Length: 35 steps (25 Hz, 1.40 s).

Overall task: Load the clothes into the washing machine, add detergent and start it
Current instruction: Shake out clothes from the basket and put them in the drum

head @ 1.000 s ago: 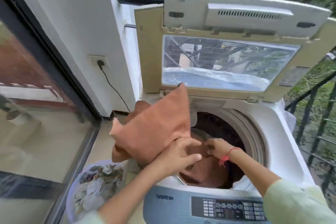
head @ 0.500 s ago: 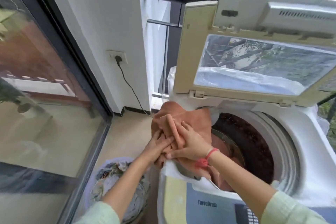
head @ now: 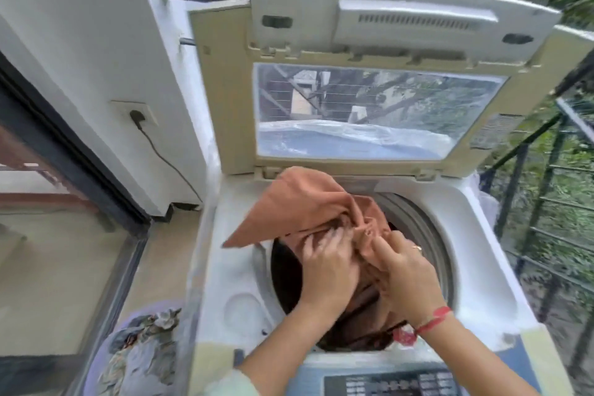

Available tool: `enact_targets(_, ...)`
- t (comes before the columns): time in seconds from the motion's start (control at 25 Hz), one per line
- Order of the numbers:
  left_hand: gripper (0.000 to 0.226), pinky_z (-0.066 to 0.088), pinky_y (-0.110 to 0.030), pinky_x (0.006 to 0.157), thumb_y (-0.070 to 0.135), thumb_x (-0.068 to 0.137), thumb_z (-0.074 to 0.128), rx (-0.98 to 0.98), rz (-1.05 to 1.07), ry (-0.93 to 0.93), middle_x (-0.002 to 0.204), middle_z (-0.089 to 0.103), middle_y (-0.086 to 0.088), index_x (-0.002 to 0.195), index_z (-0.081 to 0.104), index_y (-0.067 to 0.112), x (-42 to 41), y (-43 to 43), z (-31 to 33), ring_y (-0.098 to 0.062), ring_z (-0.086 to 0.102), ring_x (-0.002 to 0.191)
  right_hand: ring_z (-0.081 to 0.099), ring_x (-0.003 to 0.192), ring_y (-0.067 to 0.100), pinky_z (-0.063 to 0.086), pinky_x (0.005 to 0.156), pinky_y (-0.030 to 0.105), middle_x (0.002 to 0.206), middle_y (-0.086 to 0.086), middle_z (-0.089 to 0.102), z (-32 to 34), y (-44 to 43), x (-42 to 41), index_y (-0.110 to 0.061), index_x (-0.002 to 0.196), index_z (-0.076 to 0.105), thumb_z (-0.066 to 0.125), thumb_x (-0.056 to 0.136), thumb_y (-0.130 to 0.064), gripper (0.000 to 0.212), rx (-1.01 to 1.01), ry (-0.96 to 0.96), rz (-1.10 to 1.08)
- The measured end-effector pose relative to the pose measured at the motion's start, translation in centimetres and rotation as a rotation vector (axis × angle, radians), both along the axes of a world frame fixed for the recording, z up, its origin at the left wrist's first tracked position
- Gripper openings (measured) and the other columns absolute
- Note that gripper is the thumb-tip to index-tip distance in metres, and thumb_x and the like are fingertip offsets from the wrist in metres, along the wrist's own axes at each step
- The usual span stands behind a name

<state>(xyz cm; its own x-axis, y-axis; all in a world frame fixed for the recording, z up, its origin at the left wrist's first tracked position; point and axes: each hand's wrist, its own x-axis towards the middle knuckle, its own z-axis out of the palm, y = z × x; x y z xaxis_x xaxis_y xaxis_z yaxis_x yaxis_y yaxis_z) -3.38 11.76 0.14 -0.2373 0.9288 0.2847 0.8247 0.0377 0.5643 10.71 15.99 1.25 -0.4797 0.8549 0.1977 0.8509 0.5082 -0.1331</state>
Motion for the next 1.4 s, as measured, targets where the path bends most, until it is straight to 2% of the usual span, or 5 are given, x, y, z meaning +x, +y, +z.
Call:
enact_targets(0.16,0.061,0.007,-0.066,0.104,0.054,0.081,0.044,-0.965,-0.185,0.295,0.133,0.051,-0.005,0.132,0.052,0.020,2.6,6.2,-13.2,-0.032,0.042,0.129,0.056,0.108,0.036,0.052,0.087,0.043,0.126,0.012,0.049,-8.6,6.4,6.4,-0.020,0.130,0.044,0.054,0.086,-0.018,0.045,-0.451,-0.512,0.025)
enact_targets(0.28,0.077,0.024,-0.048,0.102,0.063,0.078,0.046,-1.393,-0.189,0.358,0.141,0.047,-0.008,0.140,0.043,0.017,-1.2,3.3,-22.2,-0.032,0.039,0.132,0.046,0.128,0.022,0.039,0.105,0.038,0.138,-0.003,0.047,-18.9,11.9,9.6,-0.039,0.134,0.041,0.038,0.086,-0.060,0.052,-0.587,-0.543,0.110)
enact_targets(0.52,0.051,-0.005,-0.068,0.106,0.048,0.092,0.039,-1.257,-0.309,0.608,0.135,0.051,-0.004,0.136,0.045,0.024,-1.7,5.2,-13.6,-0.028,0.037,0.132,0.050,0.124,0.023,0.042,0.102,0.034,0.134,0.006,0.055,-13.9,11.2,4.8,-0.019,0.121,0.060,0.071,0.073,-0.037,0.053,-0.975,-0.393,0.099)
enact_targets(0.88,0.036,0.029,-0.046,0.106,0.048,0.086,0.044,0.039,0.337,0.074,0.107,0.066,0.008,0.109,0.063,0.027,-12.1,-9.0,3.3,-0.015,0.058,0.106,0.061,0.103,0.004,0.049,0.093,0.027,0.118,-0.013,0.061,6.0,1.2,-6.1,-0.027,0.123,0.056,0.060,0.087,-0.036,0.036,-0.746,0.397,0.230)
enact_targets(1.4,0.016,0.038,-0.023,0.066,0.013,0.086,0.065,-0.724,0.859,-0.962,0.095,0.064,-0.018,0.099,0.062,0.004,-41.0,-40.0,-20.3,-0.023,0.058,0.085,0.065,0.100,0.023,0.046,0.091,0.023,0.113,0.012,0.067,-13.6,-20.8,-39.1,-0.005,0.114,0.064,0.062,0.084,-0.003,0.030,-1.033,0.040,0.291)
